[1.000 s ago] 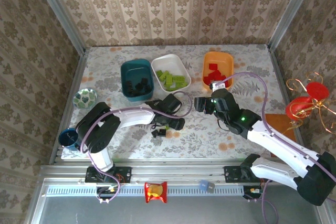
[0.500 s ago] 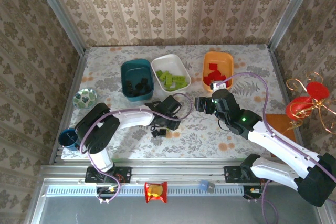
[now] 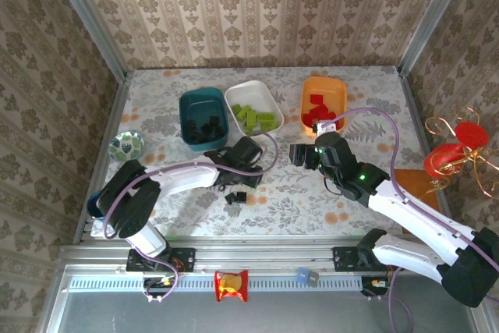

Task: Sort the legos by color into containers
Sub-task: Pick up the lego from the middle-left of the table, then place the lego in the container.

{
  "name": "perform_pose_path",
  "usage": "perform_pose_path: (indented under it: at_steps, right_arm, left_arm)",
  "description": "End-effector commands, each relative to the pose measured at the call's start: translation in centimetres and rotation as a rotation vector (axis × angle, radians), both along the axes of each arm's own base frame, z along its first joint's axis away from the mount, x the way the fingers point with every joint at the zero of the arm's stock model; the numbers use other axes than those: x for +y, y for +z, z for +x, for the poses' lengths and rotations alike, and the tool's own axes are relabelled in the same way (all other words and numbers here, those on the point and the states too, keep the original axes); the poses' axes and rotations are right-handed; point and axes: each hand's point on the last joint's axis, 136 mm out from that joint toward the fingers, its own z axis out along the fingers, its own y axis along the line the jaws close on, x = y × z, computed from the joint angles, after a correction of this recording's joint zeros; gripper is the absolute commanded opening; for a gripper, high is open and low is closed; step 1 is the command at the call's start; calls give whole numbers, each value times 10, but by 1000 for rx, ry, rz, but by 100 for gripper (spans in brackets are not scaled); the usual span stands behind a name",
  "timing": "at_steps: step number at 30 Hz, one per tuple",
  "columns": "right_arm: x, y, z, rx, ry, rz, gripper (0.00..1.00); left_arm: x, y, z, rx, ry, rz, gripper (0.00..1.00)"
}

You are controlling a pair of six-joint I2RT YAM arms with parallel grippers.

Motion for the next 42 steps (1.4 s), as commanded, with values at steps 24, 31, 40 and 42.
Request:
perform_pose_path:
  at_steps: [24,31,40,42]
  right_arm:
    - [-15,1,-3,-3,-57,-9,82]
    - [-14,2,-2,-5,-57,-8,82]
    - [-4,-5,1,17,-33,18,82]
    - [1,-9,2,32,-16,24,82]
  left_arm:
    - [-47,110,229,-291,189,-226,32]
    - [-40,146,228,-354,196,-259,93]
    - [-10,170,142,-365,200,-357,100]
    - [-3,157,112,-338,177,-337,100]
